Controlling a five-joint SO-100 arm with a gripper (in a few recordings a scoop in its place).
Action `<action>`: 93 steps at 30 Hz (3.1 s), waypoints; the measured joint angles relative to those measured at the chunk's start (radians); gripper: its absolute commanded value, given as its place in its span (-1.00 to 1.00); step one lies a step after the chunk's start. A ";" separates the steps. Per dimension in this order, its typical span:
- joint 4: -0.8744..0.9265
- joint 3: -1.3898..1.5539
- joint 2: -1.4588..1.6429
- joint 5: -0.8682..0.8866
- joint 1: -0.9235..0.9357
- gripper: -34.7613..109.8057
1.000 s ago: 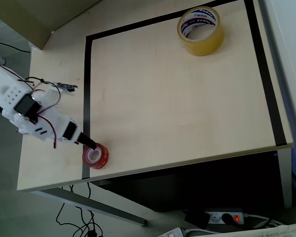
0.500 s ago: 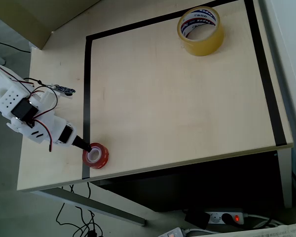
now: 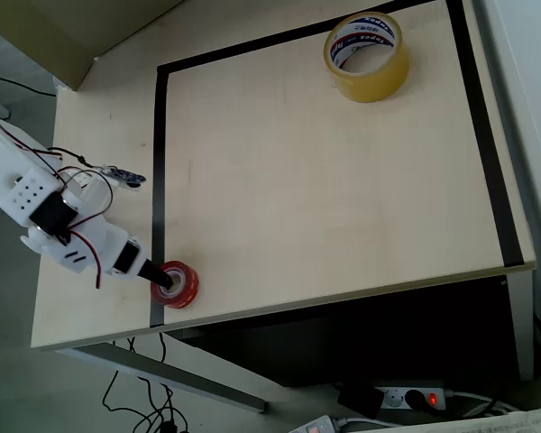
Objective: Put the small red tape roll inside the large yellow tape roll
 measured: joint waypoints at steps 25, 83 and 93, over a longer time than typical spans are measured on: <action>0.000 -0.109 0.344 0.017 -0.242 -0.52; -0.074 -2.215 -1.279 0.034 -1.058 -0.52; 0.011 -2.217 -1.345 0.034 -1.055 -0.33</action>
